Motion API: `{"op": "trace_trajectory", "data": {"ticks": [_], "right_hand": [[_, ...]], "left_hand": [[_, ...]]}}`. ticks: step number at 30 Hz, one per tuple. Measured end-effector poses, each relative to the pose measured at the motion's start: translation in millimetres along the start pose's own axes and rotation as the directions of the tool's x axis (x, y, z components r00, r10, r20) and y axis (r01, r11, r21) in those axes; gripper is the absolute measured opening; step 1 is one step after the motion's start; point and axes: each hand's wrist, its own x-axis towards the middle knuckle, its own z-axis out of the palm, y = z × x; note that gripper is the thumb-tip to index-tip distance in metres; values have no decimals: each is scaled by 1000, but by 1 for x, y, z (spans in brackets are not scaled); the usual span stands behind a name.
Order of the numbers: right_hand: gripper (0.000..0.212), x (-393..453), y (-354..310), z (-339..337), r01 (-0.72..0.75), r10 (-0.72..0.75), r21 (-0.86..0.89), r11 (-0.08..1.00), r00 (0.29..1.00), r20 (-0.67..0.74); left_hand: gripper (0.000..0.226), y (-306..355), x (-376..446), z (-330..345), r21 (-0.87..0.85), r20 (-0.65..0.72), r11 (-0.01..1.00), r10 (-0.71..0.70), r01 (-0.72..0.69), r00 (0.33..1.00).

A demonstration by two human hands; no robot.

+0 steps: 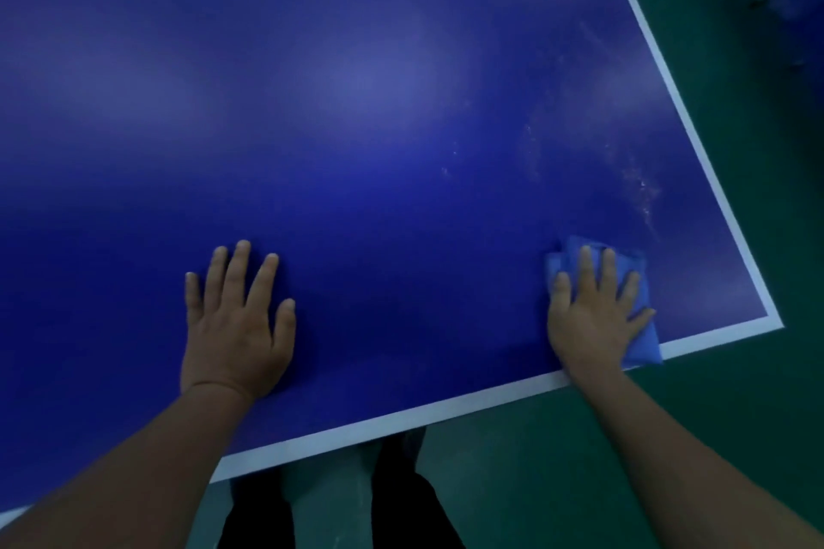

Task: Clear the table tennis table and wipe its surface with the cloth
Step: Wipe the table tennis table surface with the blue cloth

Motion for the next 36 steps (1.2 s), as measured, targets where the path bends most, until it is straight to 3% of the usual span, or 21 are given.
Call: {"op": "trace_trajectory", "data": {"ticks": [2, 4, 5, 7, 9, 10, 11, 13, 15, 17, 19, 21, 23, 25, 26, 27, 29, 31, 32, 34, 36], "right_hand": [[63, 0, -27, 5, -90, 92, 43, 995, 995, -42], [60, -35, -74, 21, 157, -150, 37, 987, 979, -137], [59, -60, -94, 29, 381, -376, 15, 924, 916, -138], [56, -101, -107, 39, 791, -790, -13, 612, 611, -56], [56, -77, -90, 33, 930, -930, -8, 367, 367, -15], [56, -50, -77, 29, 928, -929, -37, 371, 370, -15], [56, -21, -64, 24, 885, -888, -82, 459, 459, -22], [63, 34, -36, 9, 637, -640, -106, 763, 768, 5], [68, 57, -22, -7, 277, -277, -20, 961, 961, 3], [68, 39, -39, -1, 100, -99, 22, 995, 995, -32], [65, -1, -75, 14, 283, -281, -1, 959, 953, -112], [60, -42, -113, 31, 660, -659, -20, 751, 746, -92], [56, -62, -141, 39, 921, -921, -10, 389, 389, -20], [55, -34, -163, 34, 998, -995, 4, 66, 66, 73], [54, -9, -174, 34, 1000, -996, -31, -3, 0, 85], [55, 21, -186, 32, 997, -997, -67, 34, 38, 63], [58, 89, -204, 22, 913, -918, -96, 397, 397, -14], [58, 134, -215, 7, 594, -594, -23, 804, 802, -62], [59, 138, -221, 5, 431, -430, 14, 902, 902, -52], [59, 107, -233, 14, 397, -396, -8, 918, 914, -90], [58, 51, -240, 27, 713, -710, -13, 701, 696, -107]], "left_hand": [[67, 0, 0, 1, 0, 9, 1000, -3, 3, 1000], [67, -1, 0, 1, -2, 11, 1000, -8, 8, 1000], [66, -1, 0, 1, -3, 10, 1000, -11, 11, 1000], [66, -1, 0, 1, -10, 9, 1000, -17, 17, 1000], [66, 0, 0, 0, -4, 8, 1000, -21, 21, 1000], [66, 0, 0, 0, 6, 6, 1000, -24, 24, 1000], [66, 0, 0, -1, 13, 7, 999, -31, 31, 1000], [66, 0, 1, -1, 23, 21, 999, -47, 46, 999], [66, 0, 1, -1, 32, 34, 998, -53, 52, 998], [65, 0, 1, 0, 27, 28, 998, -53, 52, 998], [63, -1, 1, 0, 21, 15, 998, -51, 51, 999], [62, -2, 2, 2, 26, 12, 999, -44, 44, 999], [62, -3, 2, 3, 29, 5, 999, -35, 34, 999], [61, -4, 2, 4, 28, -2, 999, -23, 23, 1000], [61, -4, 3, 4, 30, 2, 999, -20, 20, 1000], [61, -5, 3, 3, 34, 11, 999, -19, 19, 1000], [61, -5, 3, 2, 42, 33, 999, -19, 17, 999], [63, -5, 2, 1, 42, 58, 999, -21, 19, 998], [63, -4, 2, 0, 39, 68, 999, -23, 21, 997], [63, -3, 3, 0, 39, 87, 999, -24, 21, 996], [63, -3, 3, -1, 44, 99, 999, -27, 23, 995]]}}
